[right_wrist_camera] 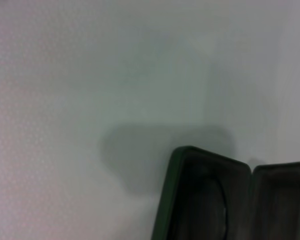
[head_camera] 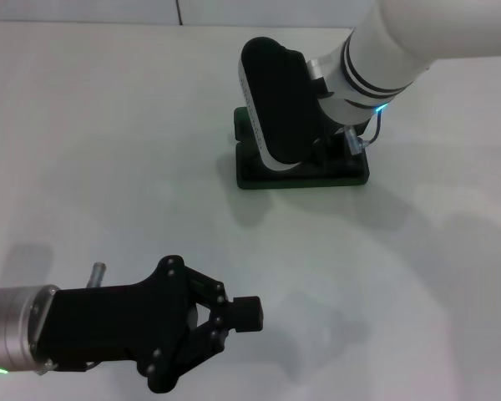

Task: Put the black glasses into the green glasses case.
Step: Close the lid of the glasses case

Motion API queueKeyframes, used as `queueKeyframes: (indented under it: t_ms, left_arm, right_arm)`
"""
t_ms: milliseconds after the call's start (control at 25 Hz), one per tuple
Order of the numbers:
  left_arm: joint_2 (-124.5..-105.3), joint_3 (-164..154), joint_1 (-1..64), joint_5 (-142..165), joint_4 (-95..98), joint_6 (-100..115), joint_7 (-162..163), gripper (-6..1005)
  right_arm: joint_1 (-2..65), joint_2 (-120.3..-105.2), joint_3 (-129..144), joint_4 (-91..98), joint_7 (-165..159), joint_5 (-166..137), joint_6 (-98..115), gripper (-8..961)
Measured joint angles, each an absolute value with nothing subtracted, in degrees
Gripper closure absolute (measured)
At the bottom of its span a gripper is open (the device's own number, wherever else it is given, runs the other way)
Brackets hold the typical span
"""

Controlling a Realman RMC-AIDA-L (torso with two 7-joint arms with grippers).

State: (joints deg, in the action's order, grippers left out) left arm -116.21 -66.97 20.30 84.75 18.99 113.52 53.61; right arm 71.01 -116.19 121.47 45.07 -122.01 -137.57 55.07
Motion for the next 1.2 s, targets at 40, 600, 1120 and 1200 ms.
queueKeyframes:
  t_ms: [40, 600, 1120, 1200]
  left_arm:
    - [-116.21, -67.0, 20.3, 84.7, 19.0, 113.5, 53.6, 986]
    - [-116.01, -62.6, 20.3, 84.4, 19.0, 113.6, 54.1, 986]
    - [-113.84, -43.8, 24.7, 84.5, 25.2, 112.3, 66.3, 984]
    - [-111.90, -42.6, 27.5, 84.8, 30.6, 109.8, 74.3, 984]
  right_arm:
    - [70.9, -116.19, 121.5, 45.1, -122.1, -138.0, 55.0, 827]
    - [59.3, -116.19, 111.7, 59.7, -125.5, -138.0, 59.7, 827]
    - [17.6, -115.73, 76.1, 80.4, -102.2, -98.4, 76.8, 826]
    - [15.3, -115.73, 72.4, 76.8, -97.5, -94.9, 80.9, 823]
